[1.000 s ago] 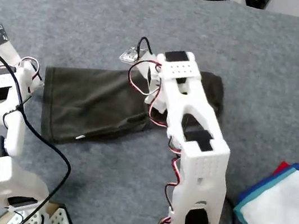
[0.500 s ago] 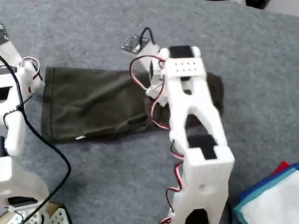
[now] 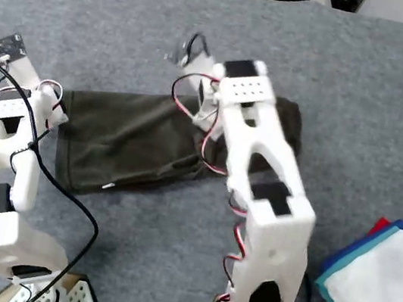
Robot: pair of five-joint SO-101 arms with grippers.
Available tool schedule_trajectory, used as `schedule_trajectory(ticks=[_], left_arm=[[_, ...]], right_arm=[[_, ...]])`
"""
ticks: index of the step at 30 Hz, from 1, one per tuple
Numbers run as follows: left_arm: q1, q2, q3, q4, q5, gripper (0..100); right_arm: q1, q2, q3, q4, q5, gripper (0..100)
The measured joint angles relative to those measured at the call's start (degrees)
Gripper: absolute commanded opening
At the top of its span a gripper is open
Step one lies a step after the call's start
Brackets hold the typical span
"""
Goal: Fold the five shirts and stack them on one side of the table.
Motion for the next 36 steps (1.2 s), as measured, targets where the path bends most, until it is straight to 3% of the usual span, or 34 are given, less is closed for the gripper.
schedule_trajectory(ticks=[5,12,14,18,24,36], left_arm=[[0.09,0.0,-6.68,10.64,-0.35,21],[0.09,1.23,-19.87,30.24,-8.97,21],[0.26,3.16,-21.89,32.97,-10.81,21],[0.53,8.79,-23.3,34.64,-11.08,21],[0.53,16.97,-23.3,34.37,-11.08,21],[0.53,19.08,-23.47,32.35,-11.25,17]], right_arm=[[2.64,-11.78,2.2,-2.29,-4.84,0.5],[10.11,-19.25,7.38,-10.2,-4.57,0.5],[13.19,-19.34,9.41,-15.21,-8.09,0.5],[20.57,-19.34,18.55,-29.89,-18.81,0.6],[25.32,-19.25,33.58,-51.25,-21.63,0.6],[26.64,-19.25,34.73,-54.59,-21.71,0.6]])
